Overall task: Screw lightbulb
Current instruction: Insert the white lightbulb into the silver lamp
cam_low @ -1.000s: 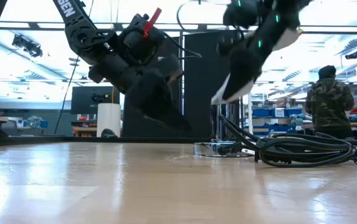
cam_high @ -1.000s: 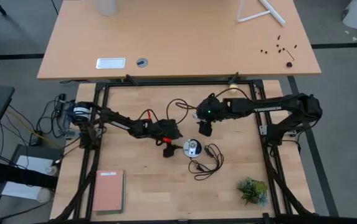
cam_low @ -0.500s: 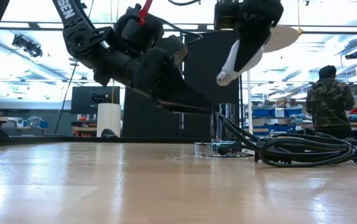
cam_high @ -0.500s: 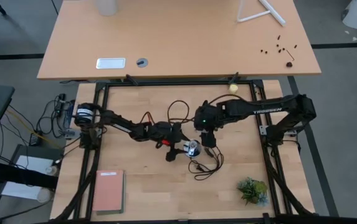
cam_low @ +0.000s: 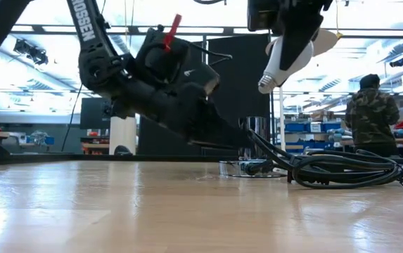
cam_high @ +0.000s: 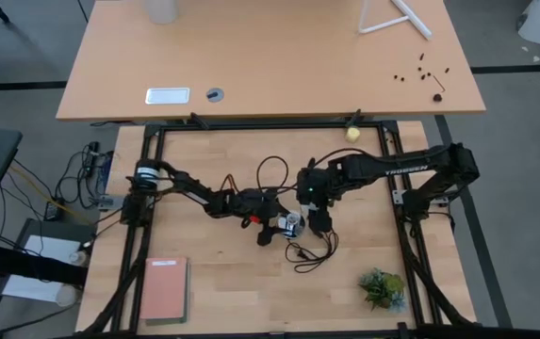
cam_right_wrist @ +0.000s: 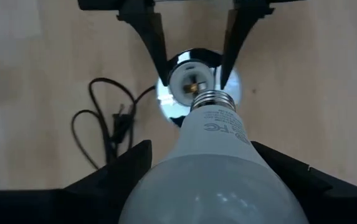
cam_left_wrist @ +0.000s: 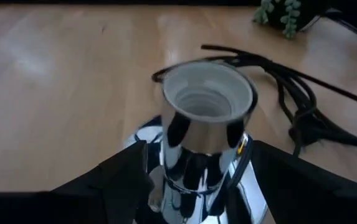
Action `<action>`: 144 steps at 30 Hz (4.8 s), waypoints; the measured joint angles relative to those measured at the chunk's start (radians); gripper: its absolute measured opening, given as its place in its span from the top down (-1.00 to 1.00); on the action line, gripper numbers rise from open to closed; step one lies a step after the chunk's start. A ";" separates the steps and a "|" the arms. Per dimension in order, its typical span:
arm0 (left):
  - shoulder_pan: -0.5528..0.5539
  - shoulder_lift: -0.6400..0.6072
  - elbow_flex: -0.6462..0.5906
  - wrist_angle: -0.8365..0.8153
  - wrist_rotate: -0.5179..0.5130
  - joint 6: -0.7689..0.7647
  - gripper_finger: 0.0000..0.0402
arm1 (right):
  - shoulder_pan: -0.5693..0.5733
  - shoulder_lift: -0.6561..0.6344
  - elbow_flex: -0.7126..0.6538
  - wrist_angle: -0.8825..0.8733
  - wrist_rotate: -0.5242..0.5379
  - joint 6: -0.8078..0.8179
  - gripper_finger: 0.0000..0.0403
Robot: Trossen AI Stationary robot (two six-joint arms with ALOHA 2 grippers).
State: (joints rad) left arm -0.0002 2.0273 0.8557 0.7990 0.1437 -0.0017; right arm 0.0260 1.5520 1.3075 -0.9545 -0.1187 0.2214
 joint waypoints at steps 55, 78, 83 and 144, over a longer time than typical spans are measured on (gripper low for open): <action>-0.033 0.059 0.049 0.308 -0.199 -0.003 -0.22 | -0.017 0.001 -0.187 0.219 -0.087 0.219 -0.31; -0.033 -0.024 0.038 0.206 -0.192 -0.028 -0.28 | -0.015 0.001 0.035 0.023 0.030 0.097 -0.31; -0.033 -0.100 0.022 0.056 -0.187 -0.012 -0.39 | -0.005 0.001 0.035 0.008 0.051 0.097 -0.31; -0.036 0.316 0.050 0.604 -0.223 0.048 0.09 | -0.022 0.345 0.341 -0.167 0.006 -0.305 -0.31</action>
State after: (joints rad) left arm -0.0357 2.3428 0.9054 1.4032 -0.0798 0.0461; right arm 0.0040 1.8969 1.6485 -1.1213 -0.1123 -0.0833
